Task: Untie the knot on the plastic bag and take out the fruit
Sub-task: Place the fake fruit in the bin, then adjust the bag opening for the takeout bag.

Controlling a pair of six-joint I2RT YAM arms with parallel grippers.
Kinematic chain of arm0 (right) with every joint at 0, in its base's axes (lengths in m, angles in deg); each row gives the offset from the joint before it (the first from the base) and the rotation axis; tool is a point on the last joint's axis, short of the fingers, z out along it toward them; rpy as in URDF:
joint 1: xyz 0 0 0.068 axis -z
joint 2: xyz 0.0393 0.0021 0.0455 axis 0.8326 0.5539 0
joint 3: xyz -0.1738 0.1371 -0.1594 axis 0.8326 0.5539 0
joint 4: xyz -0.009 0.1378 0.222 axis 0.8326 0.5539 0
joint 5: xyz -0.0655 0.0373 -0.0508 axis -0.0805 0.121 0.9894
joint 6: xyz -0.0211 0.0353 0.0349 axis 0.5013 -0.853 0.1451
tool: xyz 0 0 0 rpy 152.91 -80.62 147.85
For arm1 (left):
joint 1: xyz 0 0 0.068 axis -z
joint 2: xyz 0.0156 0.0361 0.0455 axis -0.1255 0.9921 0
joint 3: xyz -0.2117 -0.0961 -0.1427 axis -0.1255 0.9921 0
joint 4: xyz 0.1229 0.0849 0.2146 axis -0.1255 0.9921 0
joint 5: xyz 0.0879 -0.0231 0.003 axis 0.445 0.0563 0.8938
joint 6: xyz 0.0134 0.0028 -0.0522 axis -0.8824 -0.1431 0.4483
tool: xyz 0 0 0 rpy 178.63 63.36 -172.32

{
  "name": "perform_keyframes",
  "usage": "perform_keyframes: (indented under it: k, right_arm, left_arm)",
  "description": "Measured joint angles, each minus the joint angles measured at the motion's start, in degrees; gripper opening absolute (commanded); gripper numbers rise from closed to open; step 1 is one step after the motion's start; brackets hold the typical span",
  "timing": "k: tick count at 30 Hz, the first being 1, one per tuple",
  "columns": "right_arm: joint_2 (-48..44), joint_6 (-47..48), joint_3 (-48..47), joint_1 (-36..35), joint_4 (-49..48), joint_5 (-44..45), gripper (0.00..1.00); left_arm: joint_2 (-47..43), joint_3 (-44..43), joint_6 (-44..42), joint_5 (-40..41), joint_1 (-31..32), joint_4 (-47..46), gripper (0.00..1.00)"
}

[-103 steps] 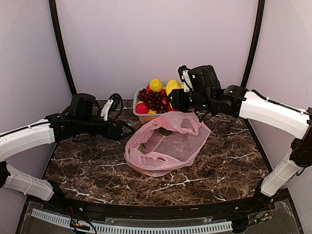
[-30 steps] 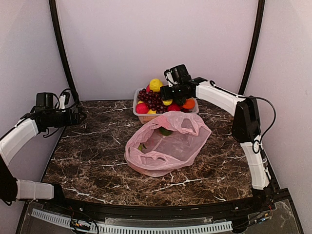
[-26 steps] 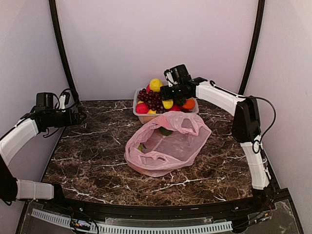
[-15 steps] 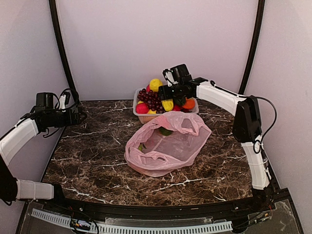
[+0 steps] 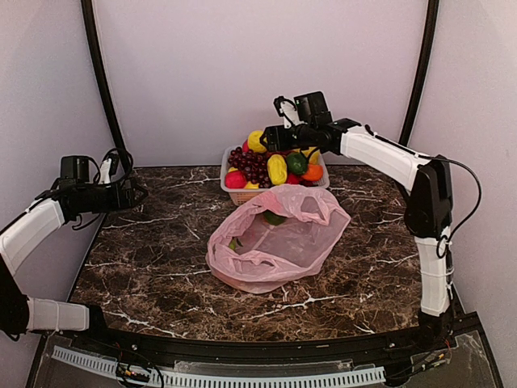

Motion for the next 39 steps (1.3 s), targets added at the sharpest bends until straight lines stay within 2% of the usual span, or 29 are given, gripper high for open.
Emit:
perform_keyframes:
  k: [5,11,19,23,28,34,37,39]
  right_arm:
    - [-4.24,1.09,5.60,-0.68,-0.11,-0.63,0.82]
    - [-15.65,2.19,18.82,-3.41,0.07,-1.44,0.84]
    - [-33.97,-1.60,38.07,-10.01,-1.25,-2.21,0.87]
    - [-39.15,-5.44,46.64,-13.40,-3.61,-3.54,0.88]
    - [-40.00,-9.81,53.88,-16.76,-6.10,-6.58,0.88]
    - [-37.99,-12.83,56.30,-19.32,-8.92,-11.76,0.88]
    - [-35.47,-14.14,56.30,-20.24,-10.47,-13.42,0.82]
    - [-33.94,-14.99,56.52,-21.16,-11.30,-13.94,0.70]
  left_arm:
    - [-0.92,0.02,0.42,-0.44,3.21,-0.33,0.97]
    - [-2.38,1.31,3.91,-0.04,14.14,-1.01,0.96]
    - [-4.50,6.21,14.12,0.61,24.94,-3.80,0.96]
    - [-6.05,8.79,19.37,1.09,30.62,-6.86,0.95]
    - [-6.84,11.13,25.31,1.64,35.34,-9.57,0.95]
    - [-5.75,12.15,30.01,2.56,40.65,-12.83,0.96]
    - [-3.85,12.72,30.86,2.08,42.49,-15.21,0.95]
    - [-1.75,12.70,30.88,1.16,42.60,-16.57,0.88]
